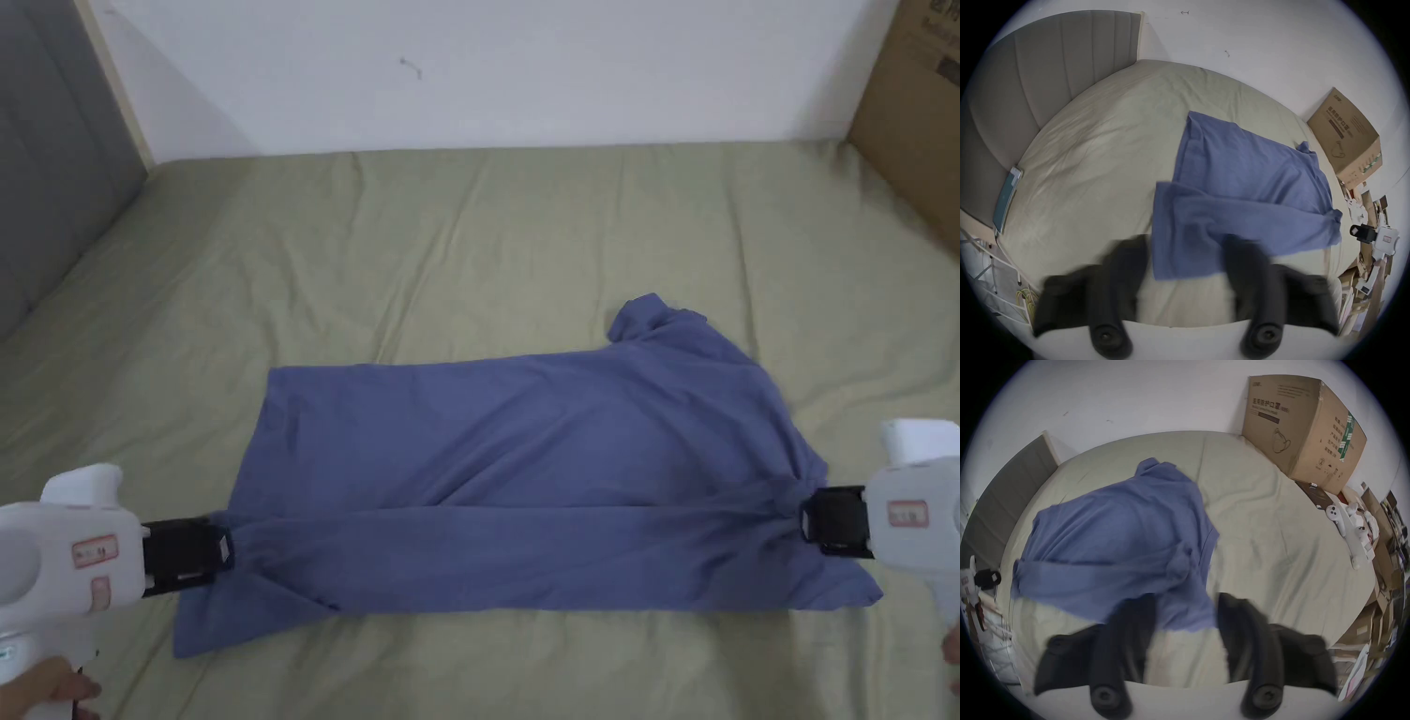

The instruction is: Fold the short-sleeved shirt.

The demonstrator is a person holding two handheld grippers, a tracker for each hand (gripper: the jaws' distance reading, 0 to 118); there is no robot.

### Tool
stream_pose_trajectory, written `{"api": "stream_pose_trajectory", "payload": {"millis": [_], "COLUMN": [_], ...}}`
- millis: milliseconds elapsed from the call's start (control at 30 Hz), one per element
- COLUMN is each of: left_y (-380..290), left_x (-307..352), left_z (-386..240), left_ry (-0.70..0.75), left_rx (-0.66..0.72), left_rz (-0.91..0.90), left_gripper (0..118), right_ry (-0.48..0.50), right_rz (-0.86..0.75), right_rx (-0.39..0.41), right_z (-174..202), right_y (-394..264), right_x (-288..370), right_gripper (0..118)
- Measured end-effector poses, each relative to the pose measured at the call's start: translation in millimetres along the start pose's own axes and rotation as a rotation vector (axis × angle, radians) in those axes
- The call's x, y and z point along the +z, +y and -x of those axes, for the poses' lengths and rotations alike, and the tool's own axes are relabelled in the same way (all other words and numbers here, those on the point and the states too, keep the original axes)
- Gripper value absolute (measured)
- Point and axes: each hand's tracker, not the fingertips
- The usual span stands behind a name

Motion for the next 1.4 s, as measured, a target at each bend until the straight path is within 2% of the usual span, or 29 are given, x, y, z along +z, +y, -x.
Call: {"api": "stream_pose_trajectory", "payload": {"millis": [33,67,167,233,267,333,367,400,467,500,533,567,600,633,700,733,767,833,867,933,1000,1033,1067,1100,1133,1167,1233,1400], "left_y": [-8.2,-16.6,-39.4,-44.5,-44.1,-38.8,-35.9,-34.4,-31.3,-30.2,-30.8,-32.2,-35.3,-38.2,-34.6,-33.0,-29.9,-22.8,-21.9,-19.2,-17.1,-15.8,-13.4,-11.5,-11.6,-10.9,-8.6,-9.4], "left_x": [4.3,5.7,6.0,-0.4,-3.6,-17.9,-24.6,-30.2,-44.0,-52.0,-60.2,-67.4,-73.3,-76.5,-69.9,-65.1,-64.2,-64.6,-62.7,-61.2,-62.0,-62.3,-61.9,-61.3,-55.3,-52.0,-47.0,-23.8], "left_z": [-1.7,-2.2,-8.3,-7.8,-7.8,-1.7,0.1,1.6,2.3,3.4,4.9,6.4,7.2,6.2,5.7,5.9,7.7,10.7,9.7,6.5,5.7,6.4,7.0,7.6,4.2,3.6,4.8,2.7], "left_ry": [0.002,0.012,0.047,0.027,0.026,0.035,0.032,0.029,0.059,0.091,0.104,0.093,0.096,0.167,0.124,0.103,0.091,0.062,0.065,0.076,0.077,0.075,0.076,0.077,0.075,0.074,0.07,0.058], "left_rx": [-0.003,-0.009,-0.062,-0.061,-0.051,-0.023,-0.014,-0.011,-0.004,-0.007,-0.009,-0.015,0.001,0.003,0.015,0.007,0.005,0.021,-0.001,-0.038,-0.051,-0.053,-0.056,-0.06,-0.066,-0.07,-0.078,-0.107], "left_rz": [0.009,0.013,0.032,0.046,0.048,0.047,0.054,0.056,0.065,0.086,0.106,0.117,0.13,0.127,0.103,0.094,0.099,0.121,0.118,0.112,0.112,0.108,0.105,0.104,0.102,0.1,0.092,0.087], "left_gripper": [8,1,0,4,20,72,84,88,85,76,46,39,37,36,31,18,10,9,9,9,9,9,9,9,9,9,9,9], "right_ry": [0.019,0.022,0.026,0.044,0.056,0.066,0.07,0.072,0.074,0.072,0.07,0.07,0.07,0.072,0.072,0.066,0.061,0.049,0.048,0.024,0.006,-0.035,-0.047,-0.023,0.041,0.03,0.009,0.039], "right_rz": [0.02,0.031,0.083,0.116,0.128,0.146,0.151,0.153,0.155,0.154,0.154,0.152,0.149,0.146,0.137,0.136,0.136,0.134,0.12,0.117,0.128,0.159,0.21,0.264,0.292,0.241,0.225,0.193], "right_rx": [0.017,0.023,0.049,0.025,0.012,-0.015,-0.023,-0.026,-0.032,-0.038,-0.041,-0.045,-0.053,-0.062,-0.078,-0.081,-0.082,-0.101,-0.116,-0.132,-0.107,-0.091,-0.073,-0.072,-0.109,-0.106,-0.038,-0.1], "right_z": [1.4,3.5,13.0,17.8,17.5,19.3,19.6,18.7,17.6,16.8,14.5,12.9,11.2,9.2,-1.5,-5.2,-9.0,-21.7,-27.7,-33.9,-37.1,-36.9,-30.0,-29.5,-28.9,-26.8,-19.9,-26.4], "right_y": [-8.7,-16.9,-46.1,-61.2,-65.5,-74.6,-77.9,-78.9,-81.8,-82.9,-82.5,-83.0,-83.5,-83.5,-79.7,-74.6,-68.7,-51.6,-41.3,-23.3,-10.3,-6.6,-7.4,-7.0,-7.4,-7.4,-9.4,-11.8], "right_x": [3.3,3.5,-1.7,-5.3,-8.7,-11.0,-11.0,-11.0,-8.7,-7.6,-6.5,-5.8,-5.4,-5.2,-10.7,-12.8,-16.1,-28.7,-36.1,-51.6,-73.5,-86.9,-93.6,-100.9,-101.6,-94.4,-81.3,-46.0], "right_gripper": [11,0,0,0,0,0,0,0,0,0,0,0,0,0,2,17,35,67,69,69,67,60,42,25,17,15,11,10]}}
